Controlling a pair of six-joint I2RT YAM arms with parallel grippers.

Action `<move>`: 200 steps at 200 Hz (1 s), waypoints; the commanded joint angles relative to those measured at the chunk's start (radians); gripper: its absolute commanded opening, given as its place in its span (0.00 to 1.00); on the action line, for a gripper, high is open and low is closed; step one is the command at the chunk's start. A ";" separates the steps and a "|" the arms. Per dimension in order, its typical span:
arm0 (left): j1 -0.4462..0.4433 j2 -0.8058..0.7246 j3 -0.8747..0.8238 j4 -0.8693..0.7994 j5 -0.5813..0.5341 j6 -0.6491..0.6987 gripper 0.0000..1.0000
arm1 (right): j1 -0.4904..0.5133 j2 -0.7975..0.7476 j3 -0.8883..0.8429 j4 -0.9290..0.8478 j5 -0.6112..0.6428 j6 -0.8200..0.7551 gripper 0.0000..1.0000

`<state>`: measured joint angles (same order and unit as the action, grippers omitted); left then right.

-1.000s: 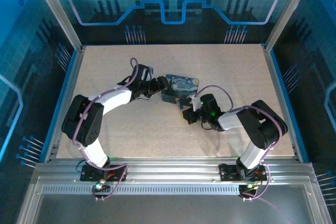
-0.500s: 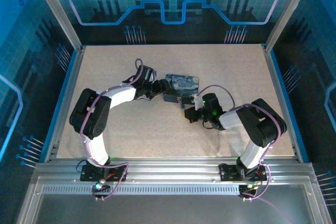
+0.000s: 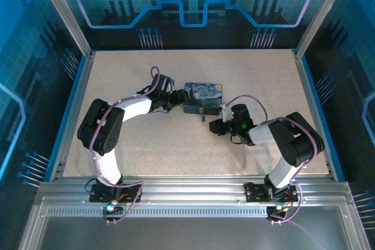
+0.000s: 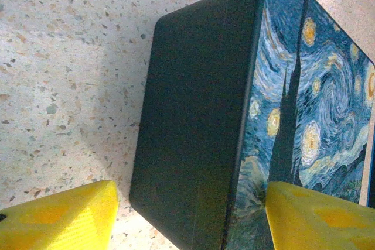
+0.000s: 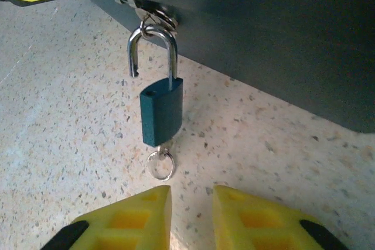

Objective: Unlock the padlock with the key

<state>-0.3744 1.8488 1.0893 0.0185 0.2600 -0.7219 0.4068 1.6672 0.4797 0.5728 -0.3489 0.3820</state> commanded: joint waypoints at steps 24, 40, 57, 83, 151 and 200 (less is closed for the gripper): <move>0.006 -0.008 -0.065 -0.037 -0.016 0.026 0.66 | -0.025 -0.086 -0.025 0.026 -0.075 -0.026 0.38; 0.005 -0.013 -0.077 -0.034 -0.018 0.024 0.66 | -0.028 -0.109 -0.014 0.029 -0.100 -0.026 0.43; 0.003 -0.021 -0.092 -0.029 -0.018 0.022 0.66 | -0.031 -0.118 0.007 0.030 -0.115 -0.022 0.49; 0.001 -0.033 -0.116 -0.016 -0.018 0.013 0.65 | -0.050 -0.095 0.056 0.033 -0.144 -0.017 0.51; -0.009 -0.065 -0.159 0.009 -0.022 -0.008 0.65 | -0.111 0.026 0.171 0.045 -0.199 -0.018 0.52; -0.015 -0.074 -0.164 0.013 -0.027 -0.010 0.65 | -0.115 -0.054 0.114 -0.008 -0.200 -0.020 0.53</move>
<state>-0.3805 1.7771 0.9634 0.1139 0.2584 -0.7338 0.3016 1.6722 0.6308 0.5991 -0.5301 0.3664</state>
